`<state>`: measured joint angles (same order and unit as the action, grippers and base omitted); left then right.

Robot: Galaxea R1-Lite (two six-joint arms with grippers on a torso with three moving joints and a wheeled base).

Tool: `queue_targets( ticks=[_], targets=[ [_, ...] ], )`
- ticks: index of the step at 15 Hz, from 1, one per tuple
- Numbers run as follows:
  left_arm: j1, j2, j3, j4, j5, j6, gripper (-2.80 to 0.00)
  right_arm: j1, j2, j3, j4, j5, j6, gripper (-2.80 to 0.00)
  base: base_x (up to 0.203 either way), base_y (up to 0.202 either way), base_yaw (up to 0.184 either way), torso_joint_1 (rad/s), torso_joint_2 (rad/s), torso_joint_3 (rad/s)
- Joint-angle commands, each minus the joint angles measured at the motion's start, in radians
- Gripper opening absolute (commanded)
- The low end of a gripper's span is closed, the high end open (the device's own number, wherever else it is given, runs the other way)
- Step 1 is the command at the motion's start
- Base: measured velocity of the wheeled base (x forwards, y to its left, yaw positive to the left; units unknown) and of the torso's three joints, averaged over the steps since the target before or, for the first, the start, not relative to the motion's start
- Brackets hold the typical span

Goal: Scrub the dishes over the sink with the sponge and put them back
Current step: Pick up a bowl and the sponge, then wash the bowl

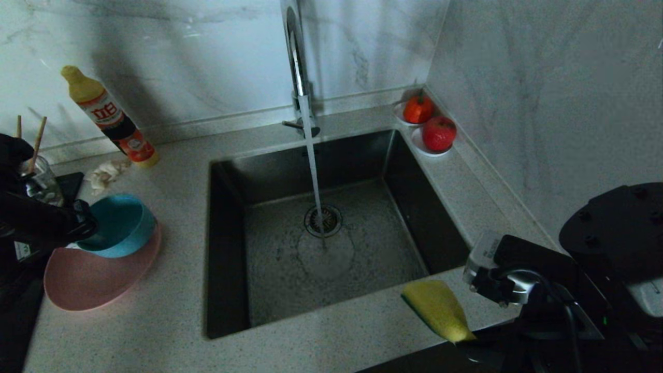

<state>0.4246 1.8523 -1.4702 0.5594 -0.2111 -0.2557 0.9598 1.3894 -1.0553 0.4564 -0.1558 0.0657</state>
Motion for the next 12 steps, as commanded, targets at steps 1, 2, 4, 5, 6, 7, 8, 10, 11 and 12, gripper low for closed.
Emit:
queue_targets(
  ticks=[1,2,4,5,6,7,8,10,11,12],
  targets=[
    [-0.016,-0.073,-0.004,0.008,-0.002,-0.003,-2.8,0.0,-0.004,0.0,0.004,-0.001,0.0,-2.8,0.0,0.0,0.0,0.0,0.0,0.0],
    [-0.023,-0.103,-0.007,0.009,-0.002,-0.005,-2.8,0.001,-0.006,0.0,0.005,-0.001,0.001,-2.8,0.0,0.0,0.0,0.0,0.0,0.0],
    [-0.041,-0.16,-0.031,0.023,0.0,-0.008,-2.8,0.003,-0.007,-0.002,0.004,-0.001,0.002,-2.8,0.0,0.0,0.0,0.0,0.0,0.0],
    [-0.048,-0.18,-0.063,0.046,0.001,-0.008,-2.8,0.004,-0.009,-0.003,0.004,-0.001,0.003,-2.8,0.0,0.0,0.0,0.0,0.0,0.0],
    [-0.054,-0.191,-0.1,0.071,0.001,-0.008,-2.8,0.004,-0.016,-0.003,0.004,0.001,0.002,-2.8,0.0,0.0,0.0,0.0,0.0,0.0],
    [-0.061,-0.2,-0.14,0.098,0.0,-0.008,-2.8,0.004,-0.02,-0.005,0.004,0.002,0.003,-2.8,0.0,0.0,0.0,0.0,0.0,0.0],
    [-0.079,-0.206,-0.181,0.126,-0.001,-0.008,-2.8,0.004,-0.021,-0.008,0.002,0.004,0.005,-2.8,0.0,0.0,0.0,0.0,0.0,0.0],
    [-0.16,-0.21,-0.229,0.162,0.0,-0.018,-2.8,-0.007,-0.027,-0.014,0.001,0.005,0.006,-2.8,0.0,0.0,0.0,0.0,0.0,0.0],
    [-0.21,-0.208,-0.246,0.168,0.005,-0.036,-2.8,-0.015,-0.032,-0.016,0.001,0.007,0.006,-2.8,0.0,0.0,0.0,0.0,0.0,0.0],
    [-0.262,-0.202,-0.264,0.172,0.008,-0.056,-2.8,-0.019,-0.038,-0.016,0.001,0.007,0.007,-2.8,0.0,0.0,0.0,0.0,0.0,0.0]
  ],
)
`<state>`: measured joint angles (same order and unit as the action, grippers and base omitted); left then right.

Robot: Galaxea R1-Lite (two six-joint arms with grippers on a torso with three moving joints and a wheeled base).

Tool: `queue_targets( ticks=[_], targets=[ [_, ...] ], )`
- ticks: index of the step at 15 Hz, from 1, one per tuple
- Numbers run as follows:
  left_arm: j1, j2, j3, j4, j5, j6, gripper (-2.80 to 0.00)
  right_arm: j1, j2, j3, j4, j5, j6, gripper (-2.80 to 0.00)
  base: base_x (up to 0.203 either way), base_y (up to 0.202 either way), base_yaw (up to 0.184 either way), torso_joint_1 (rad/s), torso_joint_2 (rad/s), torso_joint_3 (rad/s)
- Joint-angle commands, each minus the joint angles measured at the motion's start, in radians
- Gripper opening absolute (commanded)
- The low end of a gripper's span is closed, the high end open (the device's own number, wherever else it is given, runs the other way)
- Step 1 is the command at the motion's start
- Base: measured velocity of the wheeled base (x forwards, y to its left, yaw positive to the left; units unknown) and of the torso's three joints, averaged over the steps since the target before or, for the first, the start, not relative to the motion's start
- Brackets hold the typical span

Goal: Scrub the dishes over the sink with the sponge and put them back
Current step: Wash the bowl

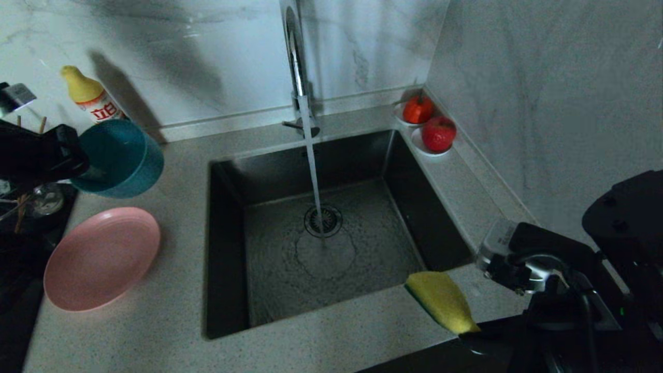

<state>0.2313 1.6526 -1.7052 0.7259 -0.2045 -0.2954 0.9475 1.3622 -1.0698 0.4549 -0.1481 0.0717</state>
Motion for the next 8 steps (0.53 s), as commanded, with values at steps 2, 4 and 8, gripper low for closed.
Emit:
queue_targets(
  ticks=[2,4,8],
  targets=[
    [-0.163,0.024,-0.057,0.009,0.009,-0.059,-2.8,-0.009,-0.024,-0.001,0.002,0.001,0.014,-2.8,0.0,0.0,0.0,0.0,0.0,0.0],
    [-0.265,0.071,-0.07,0.002,0.048,-0.106,-2.8,-0.009,-0.038,0.002,0.002,0.001,0.019,-2.8,0.0,0.0,0.0,0.0,0.0,0.0],
    [-0.418,0.172,-0.098,-0.005,0.104,-0.194,-2.8,-0.01,-0.053,0.011,0.002,0.001,0.022,-2.8,0.0,0.0,0.0,0.0,0.0,0.0]
  ],
)
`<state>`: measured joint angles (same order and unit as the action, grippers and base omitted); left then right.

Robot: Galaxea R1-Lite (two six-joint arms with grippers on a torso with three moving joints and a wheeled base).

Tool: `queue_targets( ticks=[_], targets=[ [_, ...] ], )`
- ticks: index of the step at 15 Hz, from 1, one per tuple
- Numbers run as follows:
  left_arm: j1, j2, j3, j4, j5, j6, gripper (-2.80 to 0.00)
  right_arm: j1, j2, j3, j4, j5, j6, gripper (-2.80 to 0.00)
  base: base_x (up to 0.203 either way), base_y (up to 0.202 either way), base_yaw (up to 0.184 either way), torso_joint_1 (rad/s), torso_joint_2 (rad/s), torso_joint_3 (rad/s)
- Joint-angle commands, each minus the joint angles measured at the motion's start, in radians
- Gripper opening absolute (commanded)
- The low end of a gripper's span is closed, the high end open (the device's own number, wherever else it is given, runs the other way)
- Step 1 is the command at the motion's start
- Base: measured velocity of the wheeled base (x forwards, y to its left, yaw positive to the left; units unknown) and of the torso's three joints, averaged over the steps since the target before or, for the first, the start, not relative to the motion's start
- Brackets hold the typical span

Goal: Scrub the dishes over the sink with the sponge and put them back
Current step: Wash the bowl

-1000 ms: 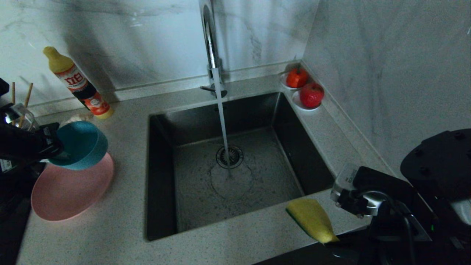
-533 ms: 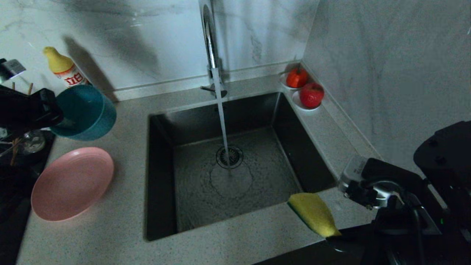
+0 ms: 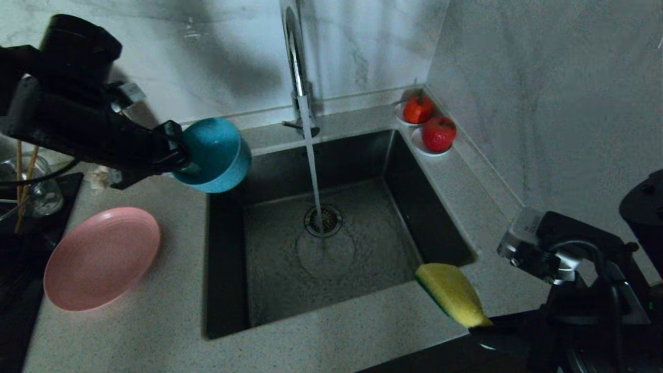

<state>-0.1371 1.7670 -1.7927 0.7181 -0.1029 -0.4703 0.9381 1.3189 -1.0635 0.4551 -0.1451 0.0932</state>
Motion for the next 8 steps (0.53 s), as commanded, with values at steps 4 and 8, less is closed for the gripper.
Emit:
queue_targets(
  ticks=[4,8],
  targets=[
    [-0.12,0.114,-0.004,-0.017,0.009,-0.11,-2.8,-0.015,-0.021,0.004,0.002,-0.002,-0.001,-2.8,0.0,0.0,0.0,0.0,0.0,0.0],
    [-0.163,0.183,-0.018,-0.042,0.099,-0.16,-2.8,-0.016,-0.034,0.008,0.004,-0.002,-0.003,-2.8,0.0,0.0,0.0,0.0,0.0,0.0]
  ],
)
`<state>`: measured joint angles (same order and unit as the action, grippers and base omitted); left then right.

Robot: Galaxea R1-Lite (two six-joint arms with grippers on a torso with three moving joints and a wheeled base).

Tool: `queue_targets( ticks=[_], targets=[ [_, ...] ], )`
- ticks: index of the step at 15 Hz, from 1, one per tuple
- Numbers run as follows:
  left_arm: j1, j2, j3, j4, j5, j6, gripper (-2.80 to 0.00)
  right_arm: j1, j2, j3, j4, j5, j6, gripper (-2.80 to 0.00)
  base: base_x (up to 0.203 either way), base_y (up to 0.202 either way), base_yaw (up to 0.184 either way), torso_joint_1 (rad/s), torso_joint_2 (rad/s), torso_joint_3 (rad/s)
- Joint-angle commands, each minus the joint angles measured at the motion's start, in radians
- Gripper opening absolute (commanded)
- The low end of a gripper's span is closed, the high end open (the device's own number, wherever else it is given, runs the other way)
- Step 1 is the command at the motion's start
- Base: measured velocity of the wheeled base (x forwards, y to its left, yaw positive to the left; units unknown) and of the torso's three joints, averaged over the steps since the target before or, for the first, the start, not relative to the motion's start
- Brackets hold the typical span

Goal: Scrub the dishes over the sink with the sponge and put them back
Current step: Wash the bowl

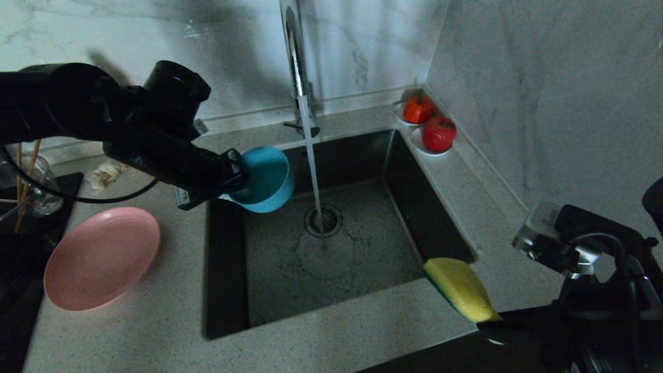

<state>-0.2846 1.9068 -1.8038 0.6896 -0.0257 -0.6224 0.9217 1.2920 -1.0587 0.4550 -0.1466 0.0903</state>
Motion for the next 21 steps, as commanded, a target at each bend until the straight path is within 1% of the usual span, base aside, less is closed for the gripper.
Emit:
queue_targets(
  ticks=[1,4,7,9,11,14,16,21],
  targets=[
    [-0.027,0.057,-0.009,-0.051,0.038,-0.023,-2.8,0.0,-0.008,0.006,0.004,0.001,0.002,-2.8,0.0,0.0,0.0,0.0,0.0,0.0],
    [-0.048,0.094,-0.051,-0.073,0.068,-0.034,-2.8,0.0,-0.01,0.022,0.004,0.001,0.003,-2.8,0.0,0.0,0.0,0.0,0.0,0.0],
    [-0.066,0.138,-0.1,-0.073,0.076,-0.039,-2.8,-0.001,-0.019,0.04,0.004,-0.002,0.003,-2.8,0.0,0.0,0.0,0.0,0.0,0.0],
    [-0.077,0.17,-0.118,-0.076,0.103,-0.047,-2.8,-0.004,-0.019,0.04,0.004,-0.002,0.002,-2.8,0.0,0.0,0.0,0.0,0.0,0.0],
    [-0.082,0.195,-0.123,-0.109,0.124,-0.05,-2.8,-0.004,-0.017,0.042,0.004,-0.001,0.002,-2.8,0.0,0.0,0.0,0.0,0.0,0.0],
    [-0.081,0.225,-0.124,-0.139,0.127,-0.061,-2.8,-0.012,-0.018,0.052,0.002,0.001,0.002,-2.8,0.0,0.0,0.0,0.0,0.0,0.0],
    [-0.084,0.23,-0.124,-0.14,0.125,-0.072,-2.8,-0.015,-0.017,0.054,0.002,0.002,0.002,-2.8,0.0,0.0,0.0,0.0,0.0,0.0],
    [-0.104,0.237,-0.126,-0.153,0.127,-0.077,-2.8,-0.02,-0.023,0.056,0.002,0.004,0.002,-2.8,0.0,0.0,0.0,0.0,0.0,0.0]
  ],
)
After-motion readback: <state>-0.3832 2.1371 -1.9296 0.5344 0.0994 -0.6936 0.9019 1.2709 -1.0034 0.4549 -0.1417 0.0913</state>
